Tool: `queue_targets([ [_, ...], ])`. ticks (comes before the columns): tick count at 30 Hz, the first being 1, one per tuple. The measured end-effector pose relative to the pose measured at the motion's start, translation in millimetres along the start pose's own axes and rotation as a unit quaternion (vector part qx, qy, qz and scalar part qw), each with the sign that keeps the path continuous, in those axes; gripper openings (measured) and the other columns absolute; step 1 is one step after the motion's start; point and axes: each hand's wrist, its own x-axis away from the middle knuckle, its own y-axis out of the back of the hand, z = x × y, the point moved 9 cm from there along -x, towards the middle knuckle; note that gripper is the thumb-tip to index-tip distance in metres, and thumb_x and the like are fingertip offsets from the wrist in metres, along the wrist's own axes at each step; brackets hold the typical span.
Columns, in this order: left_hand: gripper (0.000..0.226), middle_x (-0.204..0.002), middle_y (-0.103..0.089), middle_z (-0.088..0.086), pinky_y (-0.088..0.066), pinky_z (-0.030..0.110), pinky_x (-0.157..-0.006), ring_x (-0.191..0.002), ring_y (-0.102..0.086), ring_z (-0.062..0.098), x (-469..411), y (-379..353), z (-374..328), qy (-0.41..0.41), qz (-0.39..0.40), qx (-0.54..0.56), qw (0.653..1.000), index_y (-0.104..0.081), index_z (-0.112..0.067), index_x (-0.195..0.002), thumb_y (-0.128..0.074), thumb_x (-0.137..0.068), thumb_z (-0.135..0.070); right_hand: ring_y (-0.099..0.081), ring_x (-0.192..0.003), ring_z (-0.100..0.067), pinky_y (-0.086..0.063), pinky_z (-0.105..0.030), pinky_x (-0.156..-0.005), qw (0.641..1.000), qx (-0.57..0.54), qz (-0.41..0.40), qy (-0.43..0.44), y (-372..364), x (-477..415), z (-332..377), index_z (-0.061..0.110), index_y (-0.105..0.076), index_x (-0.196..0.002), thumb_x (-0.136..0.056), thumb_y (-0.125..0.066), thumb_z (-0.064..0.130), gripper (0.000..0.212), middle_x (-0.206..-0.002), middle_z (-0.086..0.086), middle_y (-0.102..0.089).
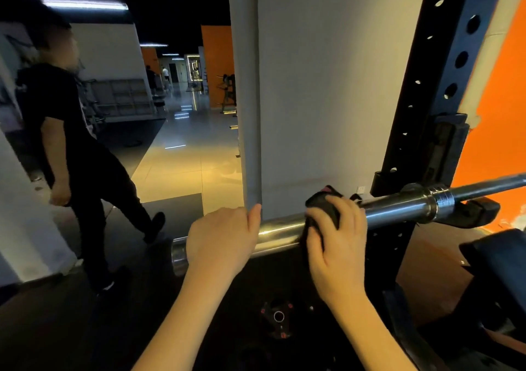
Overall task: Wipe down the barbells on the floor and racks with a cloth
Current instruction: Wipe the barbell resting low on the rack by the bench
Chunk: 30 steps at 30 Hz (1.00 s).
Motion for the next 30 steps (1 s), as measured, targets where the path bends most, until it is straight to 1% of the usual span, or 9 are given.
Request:
queue_targets([
  [3, 0.060, -0.063, -0.056, -0.005, -0.049, 0.028, -0.058, -0.058, -0.057, 0.010, -0.4, 0.1, 1.6, -0.004, -0.005, 0.000, 1.000, -0.058, -0.025, -0.076, -0.008, -0.100, -0.048, -0.047, -0.120, -0.029, -0.038, -0.045, -0.103, 0.997, -0.020, 0.025, 0.064, 6.0, -4.3, -8.7, 0.014, -0.066, -0.101, -0.088, -0.052, 0.039, 0.032, -0.121, -0.007, -0.052],
  [6, 0.058, -0.063, -0.055, -0.005, -0.047, 0.027, -0.056, -0.057, -0.055, 0.009, 1.3, 0.6, -1.5, -0.015, 0.000, -0.012, 1.000, -0.056, -0.026, -0.077, -0.007, -0.100, -0.046, -0.053, -0.101, -0.030, -0.037, -0.033, -0.088, 0.999, -0.007, -0.038, -0.032, 28.5, -37.5, -66.3, 0.007, -0.061, -0.087, -0.088, -0.053, 0.033, 0.027, -0.106, -0.011, -0.057],
  [10, 0.056, -0.063, -0.053, -0.006, -0.047, 0.026, -0.055, -0.057, -0.055, 0.009, 1.5, -1.1, -1.6, -0.024, 0.000, -0.029, 0.999, -0.054, -0.026, -0.080, -0.006, -0.099, -0.046, -0.048, -0.101, -0.020, -0.032, -0.027, -0.087, 0.993, -0.026, -0.072, -0.084, 23.5, -26.4, -61.5, 0.007, -0.063, -0.110, -0.087, -0.048, 0.024, 0.032, -0.105, -0.006, -0.056],
  [14, 0.053, -0.066, -0.055, -0.007, -0.051, 0.028, -0.061, -0.063, -0.057, 0.007, 4.0, 2.6, -4.5, -0.042, -0.012, 0.007, 0.999, -0.057, -0.028, -0.085, -0.011, -0.099, -0.049, -0.048, -0.101, -0.021, -0.039, -0.033, -0.087, 1.000, 0.003, 0.001, 0.027, 25.3, -32.2, -59.0, 0.007, -0.067, -0.118, -0.087, -0.042, 0.027, 0.045, -0.107, -0.009, -0.055],
  [18, 0.053, -0.088, -0.061, -0.011, -0.049, 0.028, -0.076, -0.082, -0.057, 0.006, 6.7, 9.5, -17.5, -0.105, -0.028, 0.063, 0.992, -0.062, -0.027, -0.098, -0.014, -0.095, -0.048, -0.050, -0.115, -0.027, -0.033, -0.031, -0.098, 0.993, 0.041, -0.050, -0.099, 45.8, -57.3, -123.3, 0.003, -0.066, -0.118, -0.090, -0.041, 0.026, 0.044, -0.122, -0.014, -0.058],
  [20, 0.046, -0.104, -0.060, -0.013, -0.043, 0.026, -0.086, -0.095, -0.055, 0.006, 8.5, 7.8, -33.8, -0.145, -0.030, 0.069, 0.987, -0.059, -0.030, -0.113, -0.020, -0.096, -0.046, -0.050, -0.116, -0.022, -0.032, -0.029, -0.101, 0.995, 0.021, -0.045, -0.084, 35.7, -46.1, -104.0, 0.004, -0.065, -0.120, -0.090, -0.045, 0.022, 0.040, -0.122, -0.011, -0.060],
  [24, 0.035, -0.090, -0.064, -0.012, -0.045, 0.026, -0.065, -0.076, -0.061, 0.008, 10.5, 1.8, -52.3, -0.151, -0.051, 0.044, 0.986, -0.066, -0.026, -0.108, -0.036, -0.094, -0.041, -0.050, -0.118, -0.020, -0.033, -0.030, -0.104, 0.998, 0.016, 0.024, 0.061, 30.8, -34.4, -85.9, 0.006, -0.062, -0.122, -0.093, -0.042, 0.025, 0.040, -0.124, -0.006, -0.059],
  [26, 0.030, -0.081, -0.065, -0.012, -0.046, 0.024, -0.054, -0.066, -0.061, 0.007, 10.8, 0.7, -49.4, -0.147, -0.076, 0.044, 0.985, -0.069, -0.026, -0.101, -0.044, -0.091, -0.039, -0.053, -0.114, -0.028, -0.031, -0.035, -0.104, 0.998, 0.059, 0.014, 0.033, 41.1, -54.1, -118.1, 0.006, -0.066, -0.115, -0.093, -0.037, 0.027, 0.042, -0.116, -0.011, -0.062],
  [30, 0.034, -0.087, -0.068, -0.011, -0.043, 0.021, -0.057, -0.070, -0.064, 0.007, 11.5, 2.5, -47.7, -0.148, -0.085, 0.046, 0.984, -0.070, -0.026, -0.105, -0.043, -0.091, -0.042, -0.053, -0.109, -0.028, -0.037, -0.043, -0.098, 0.995, 0.033, -0.069, -0.070, 39.4, -50.6, -114.7, 0.004, -0.066, -0.111, -0.090, -0.041, 0.024, 0.038, -0.111, -0.013, -0.063],
])
